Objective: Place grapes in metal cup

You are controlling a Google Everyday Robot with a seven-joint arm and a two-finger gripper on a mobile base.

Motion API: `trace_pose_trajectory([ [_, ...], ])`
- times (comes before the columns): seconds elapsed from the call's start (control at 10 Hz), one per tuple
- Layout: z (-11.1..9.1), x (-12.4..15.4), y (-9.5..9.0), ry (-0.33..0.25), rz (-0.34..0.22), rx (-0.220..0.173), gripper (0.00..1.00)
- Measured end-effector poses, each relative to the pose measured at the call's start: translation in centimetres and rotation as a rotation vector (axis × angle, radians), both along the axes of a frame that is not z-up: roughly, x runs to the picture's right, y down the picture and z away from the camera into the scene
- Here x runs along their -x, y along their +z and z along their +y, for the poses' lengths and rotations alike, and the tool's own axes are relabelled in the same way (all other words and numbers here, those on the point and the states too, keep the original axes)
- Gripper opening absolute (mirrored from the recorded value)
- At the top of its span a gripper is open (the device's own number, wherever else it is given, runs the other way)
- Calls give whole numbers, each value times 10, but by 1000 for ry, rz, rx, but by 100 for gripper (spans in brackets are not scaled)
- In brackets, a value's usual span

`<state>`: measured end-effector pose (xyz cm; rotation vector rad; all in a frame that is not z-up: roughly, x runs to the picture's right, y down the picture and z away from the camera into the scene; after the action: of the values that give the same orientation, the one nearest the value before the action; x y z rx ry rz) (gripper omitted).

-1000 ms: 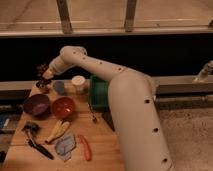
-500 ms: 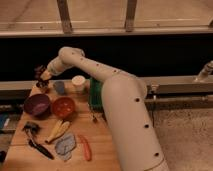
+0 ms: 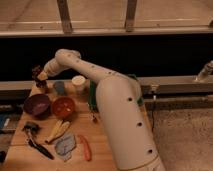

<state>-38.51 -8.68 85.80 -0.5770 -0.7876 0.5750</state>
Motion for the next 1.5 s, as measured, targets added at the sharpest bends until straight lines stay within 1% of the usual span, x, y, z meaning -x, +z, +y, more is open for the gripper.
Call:
trace_pose_trajectory([
  [0.2, 0, 13, 2, -25, 27, -29, 0],
  [0.4, -5, 14, 10, -54, 72, -62, 0],
  [0.5, -7, 13, 14, -66, 89, -70, 0],
  [0.7, -4, 15, 23, -79, 107, -68, 0],
  [0.9, -3, 18, 34, -75, 114, -63, 0],
  [1.1, -1, 31, 38, -81, 99, -61, 0],
  [1.3, 1, 33, 41, -81, 92, -52, 0],
  [1.4, 3, 32, 43, -79, 92, -46, 2],
  [1.5, 5, 33, 44, -79, 89, -41, 10],
])
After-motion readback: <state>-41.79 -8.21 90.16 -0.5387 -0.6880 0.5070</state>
